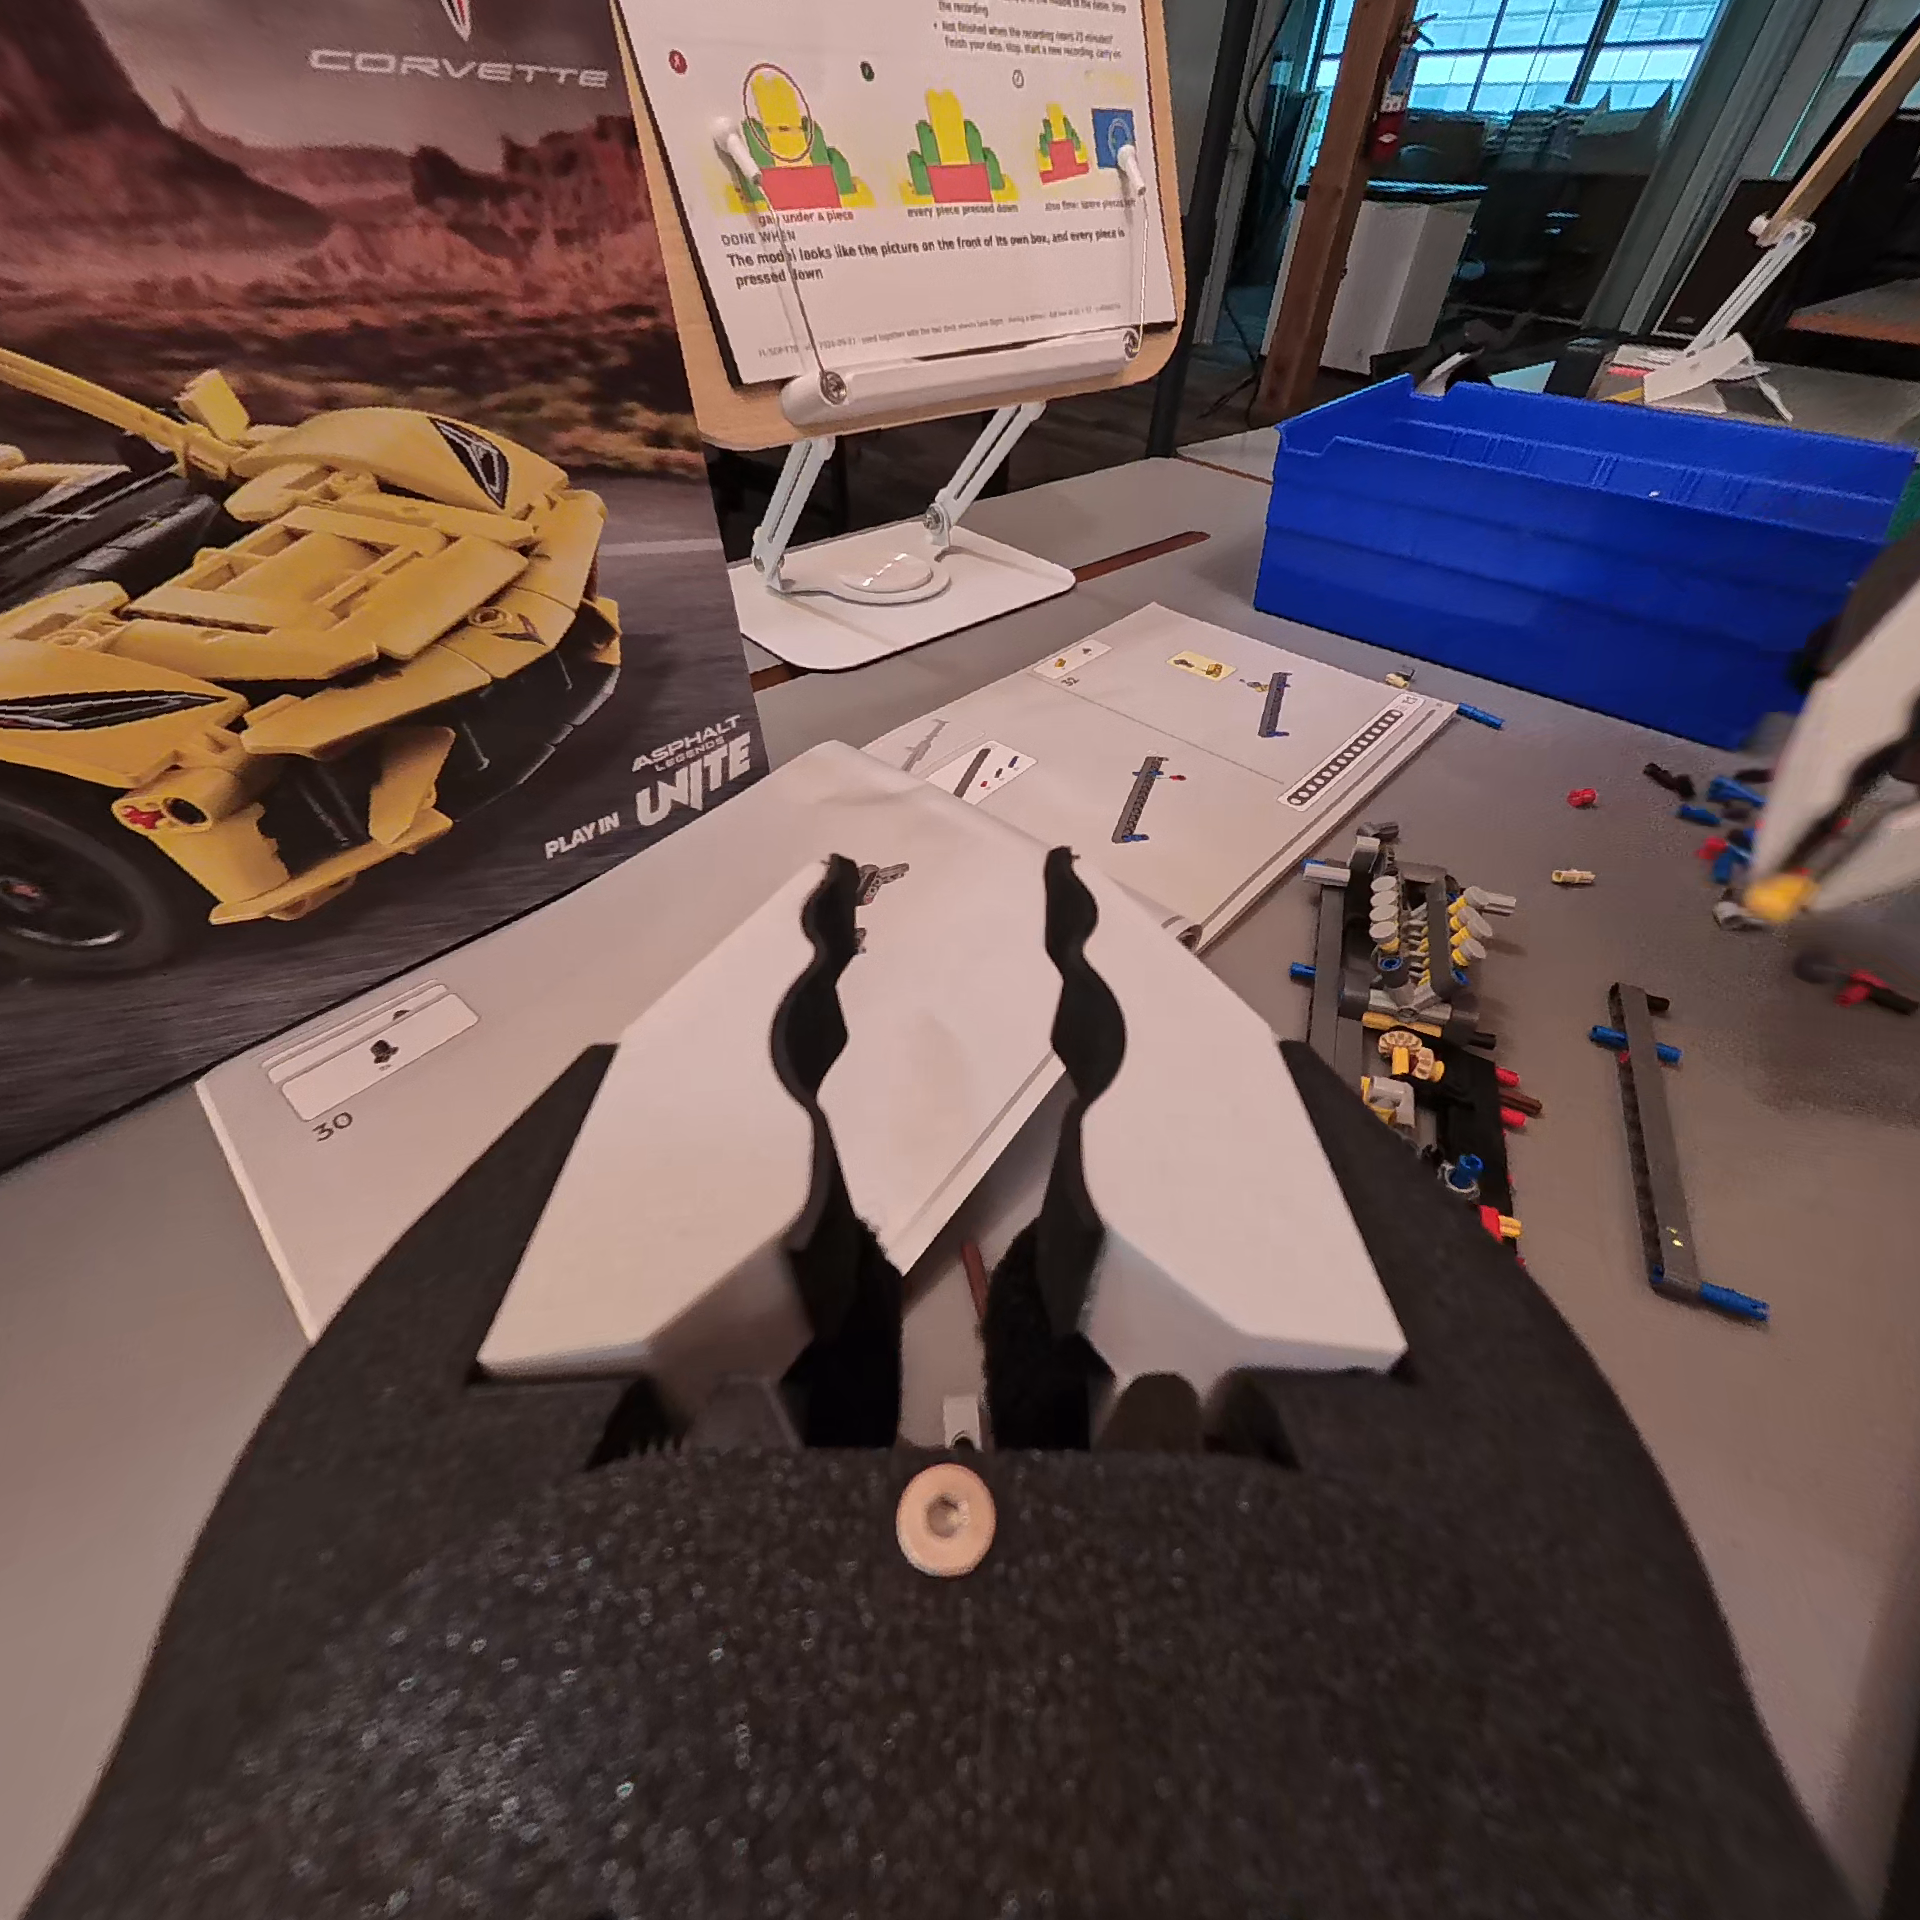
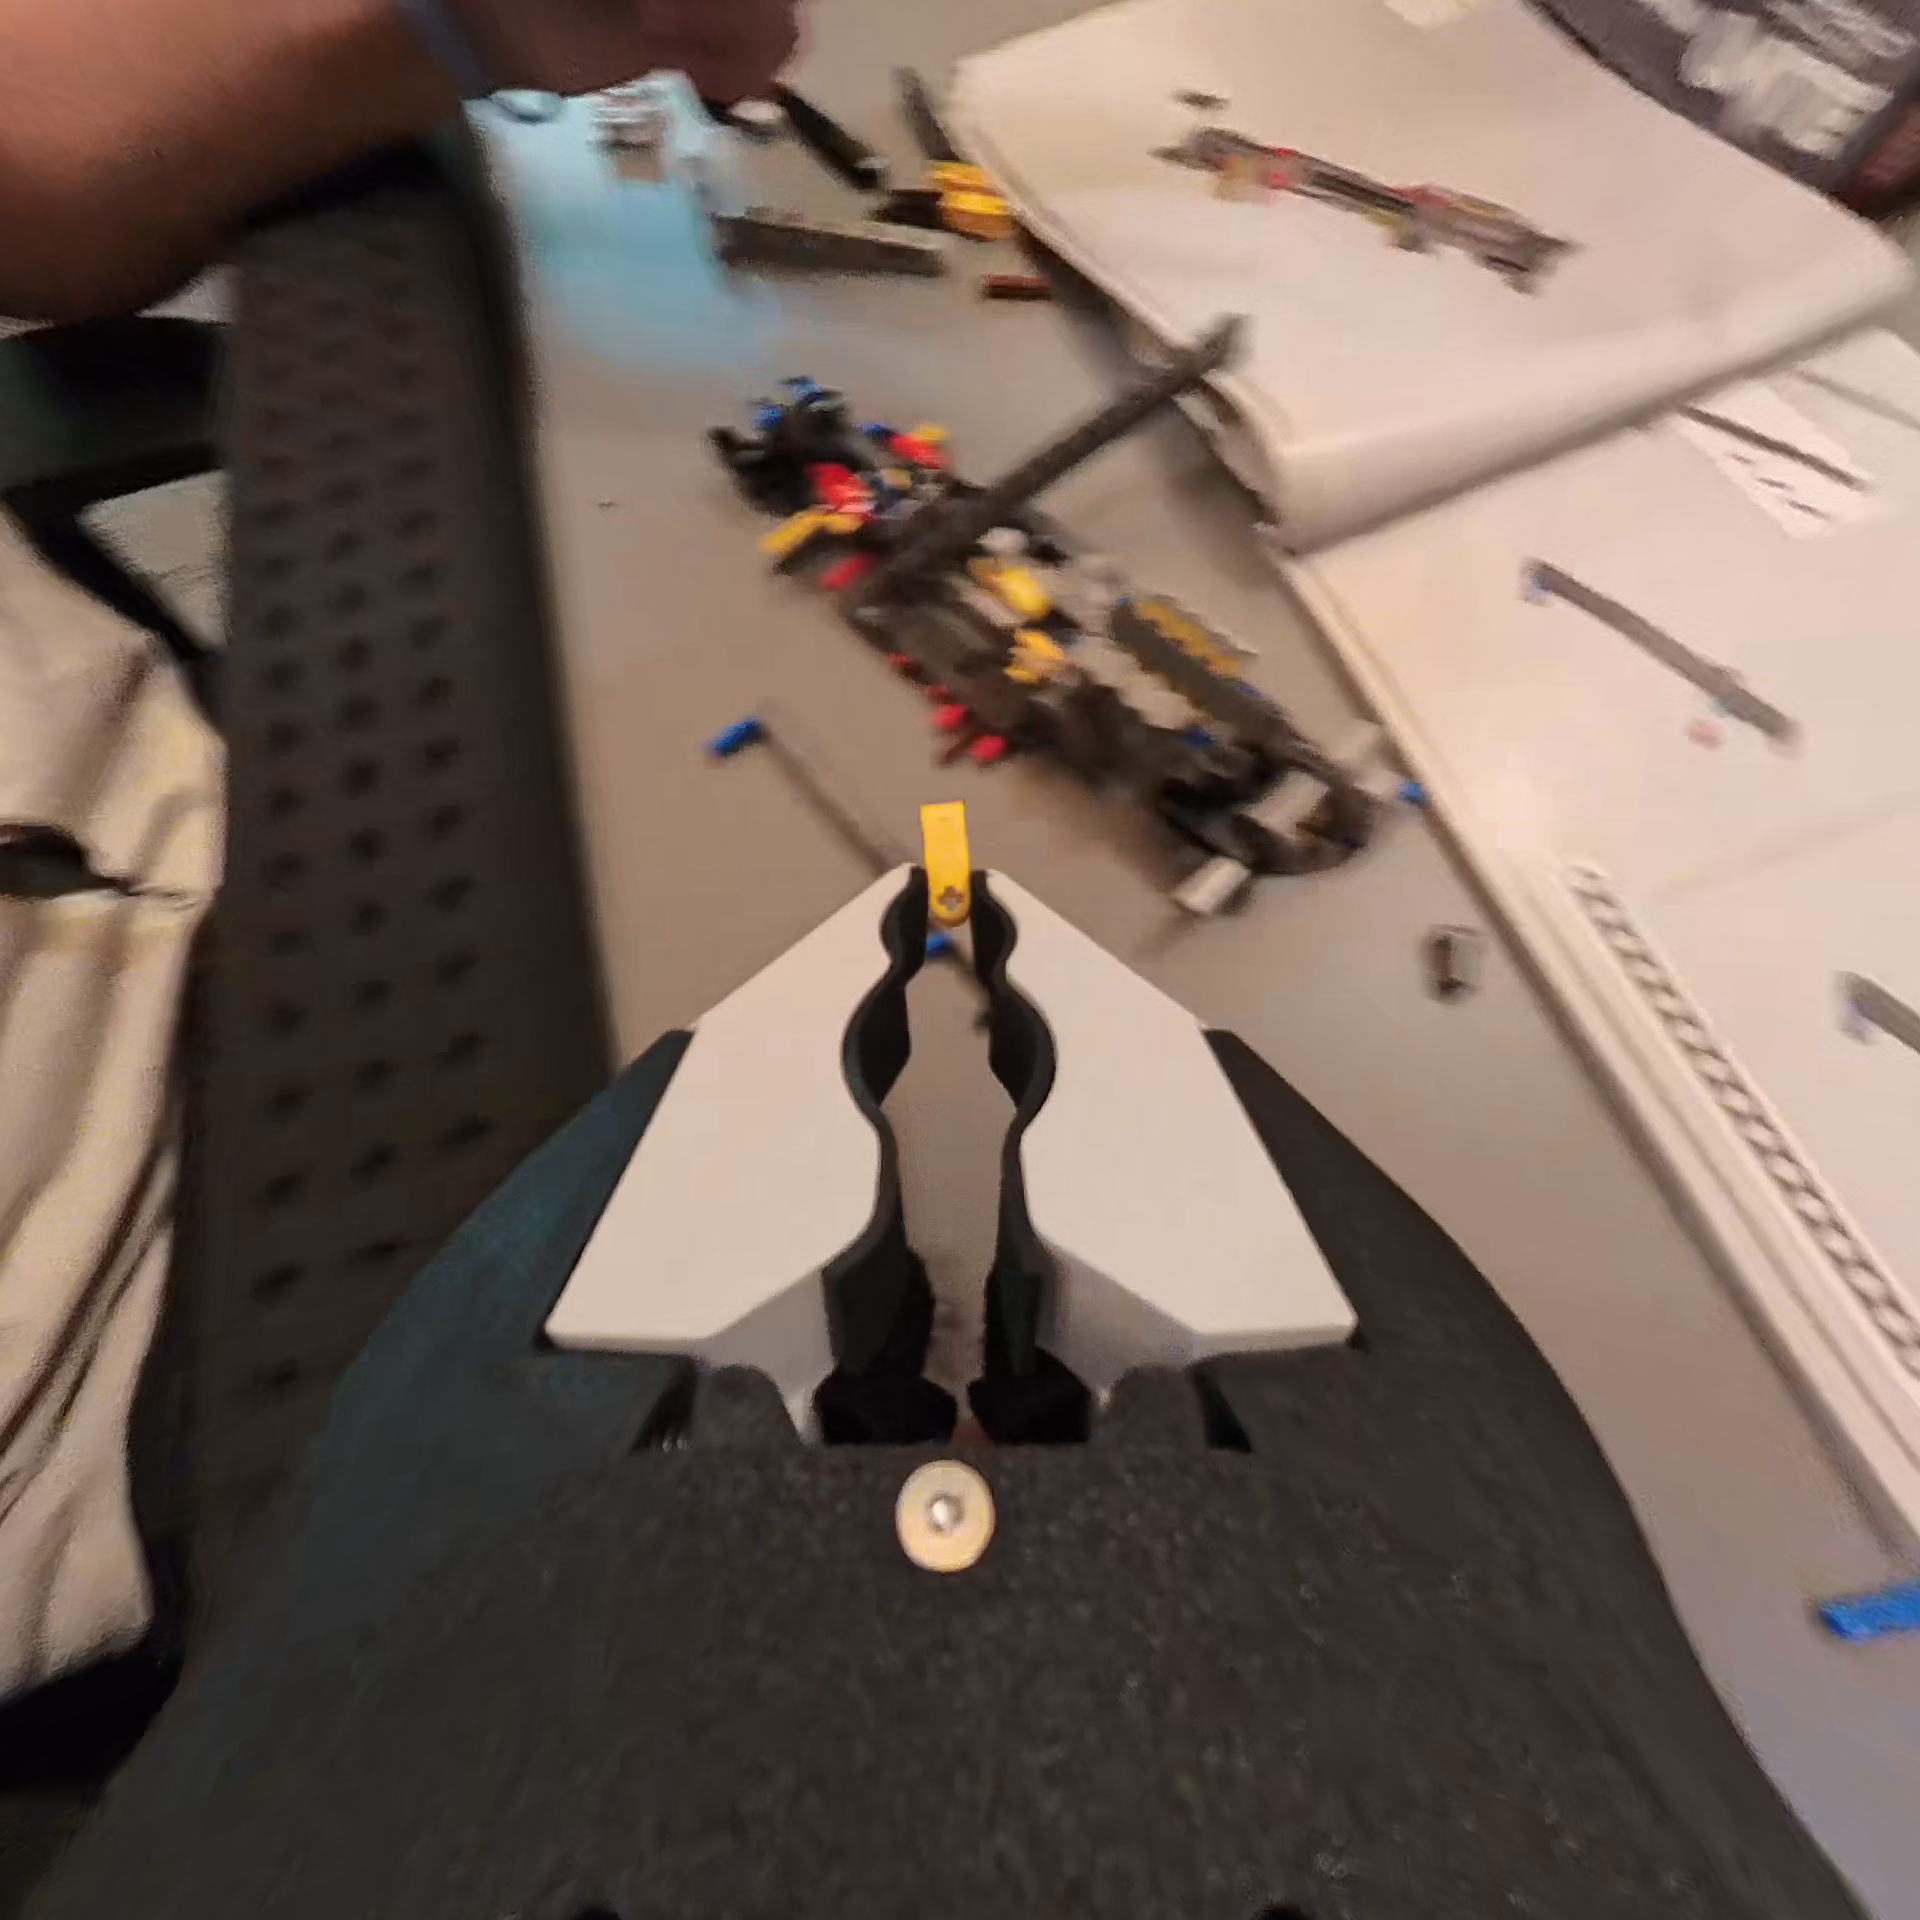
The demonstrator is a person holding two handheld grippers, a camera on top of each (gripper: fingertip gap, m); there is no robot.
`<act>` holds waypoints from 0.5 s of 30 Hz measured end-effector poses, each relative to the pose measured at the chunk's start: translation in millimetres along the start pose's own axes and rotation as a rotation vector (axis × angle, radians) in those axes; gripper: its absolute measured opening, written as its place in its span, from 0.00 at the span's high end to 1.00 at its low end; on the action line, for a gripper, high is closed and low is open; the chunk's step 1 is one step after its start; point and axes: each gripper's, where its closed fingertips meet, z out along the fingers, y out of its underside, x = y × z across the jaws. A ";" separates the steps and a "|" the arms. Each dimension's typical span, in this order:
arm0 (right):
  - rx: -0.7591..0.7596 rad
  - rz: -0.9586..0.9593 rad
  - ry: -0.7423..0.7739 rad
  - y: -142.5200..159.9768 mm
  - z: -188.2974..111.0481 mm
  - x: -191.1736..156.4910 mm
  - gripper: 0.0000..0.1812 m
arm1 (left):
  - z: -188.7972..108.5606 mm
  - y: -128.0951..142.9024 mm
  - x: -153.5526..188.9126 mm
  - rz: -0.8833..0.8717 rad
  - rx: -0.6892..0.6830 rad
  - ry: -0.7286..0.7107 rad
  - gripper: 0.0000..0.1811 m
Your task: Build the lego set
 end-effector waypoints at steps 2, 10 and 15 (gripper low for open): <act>-0.040 -0.054 -0.083 5.8 9.7 -27.2 0.96 | 0.9 1.0 1.7 0.003 -0.004 0.004 0.81; -0.210 -0.199 -0.100 40.0 43.0 -42.7 0.96 | 2.6 4.8 5.7 0.041 -0.022 -0.002 0.80; -0.208 -0.204 -0.091 40.7 45.8 -39.4 0.94 | 2.2 4.1 5.6 0.032 -0.021 0.000 0.80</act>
